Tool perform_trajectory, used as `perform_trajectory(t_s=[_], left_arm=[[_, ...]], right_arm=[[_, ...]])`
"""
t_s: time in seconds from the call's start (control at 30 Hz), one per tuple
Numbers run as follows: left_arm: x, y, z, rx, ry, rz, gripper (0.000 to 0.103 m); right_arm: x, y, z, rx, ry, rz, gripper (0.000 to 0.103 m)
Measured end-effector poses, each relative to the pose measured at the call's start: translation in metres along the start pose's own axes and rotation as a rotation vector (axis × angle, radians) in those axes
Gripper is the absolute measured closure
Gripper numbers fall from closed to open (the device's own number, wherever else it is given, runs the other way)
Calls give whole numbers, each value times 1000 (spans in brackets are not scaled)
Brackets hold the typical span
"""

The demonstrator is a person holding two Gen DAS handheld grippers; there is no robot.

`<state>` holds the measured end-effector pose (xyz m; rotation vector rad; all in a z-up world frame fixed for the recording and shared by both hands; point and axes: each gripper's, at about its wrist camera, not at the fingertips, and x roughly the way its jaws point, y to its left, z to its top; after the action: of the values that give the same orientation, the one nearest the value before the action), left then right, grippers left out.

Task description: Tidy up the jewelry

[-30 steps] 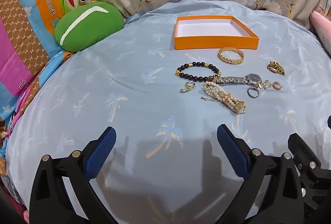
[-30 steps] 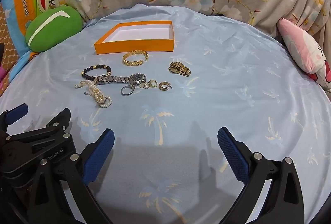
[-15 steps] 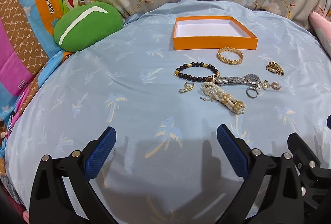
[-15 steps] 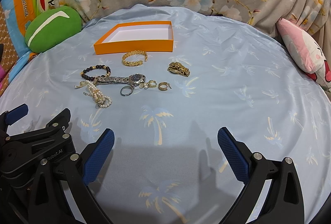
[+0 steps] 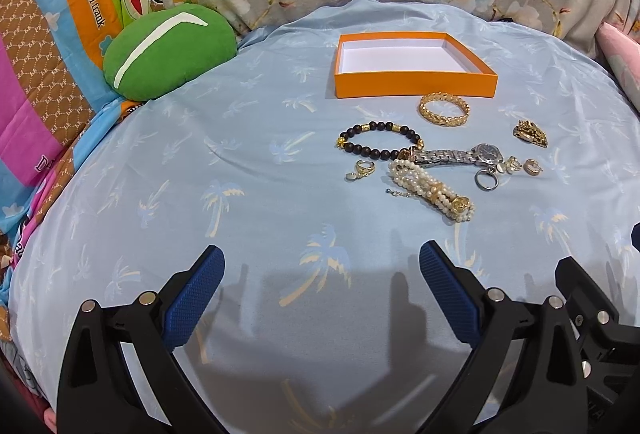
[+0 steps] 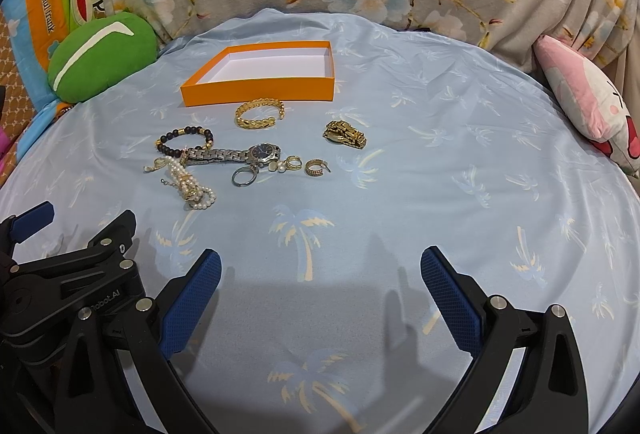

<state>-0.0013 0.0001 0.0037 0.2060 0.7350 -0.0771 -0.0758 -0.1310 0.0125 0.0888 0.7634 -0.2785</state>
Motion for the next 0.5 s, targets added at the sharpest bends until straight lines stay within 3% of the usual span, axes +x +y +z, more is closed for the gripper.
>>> perform_trajectory(t_s=[0.5], left_arm=[[0, 0, -1, -1, 1, 1, 8]], right_arm=[[0, 0, 0, 0, 0, 0, 5]])
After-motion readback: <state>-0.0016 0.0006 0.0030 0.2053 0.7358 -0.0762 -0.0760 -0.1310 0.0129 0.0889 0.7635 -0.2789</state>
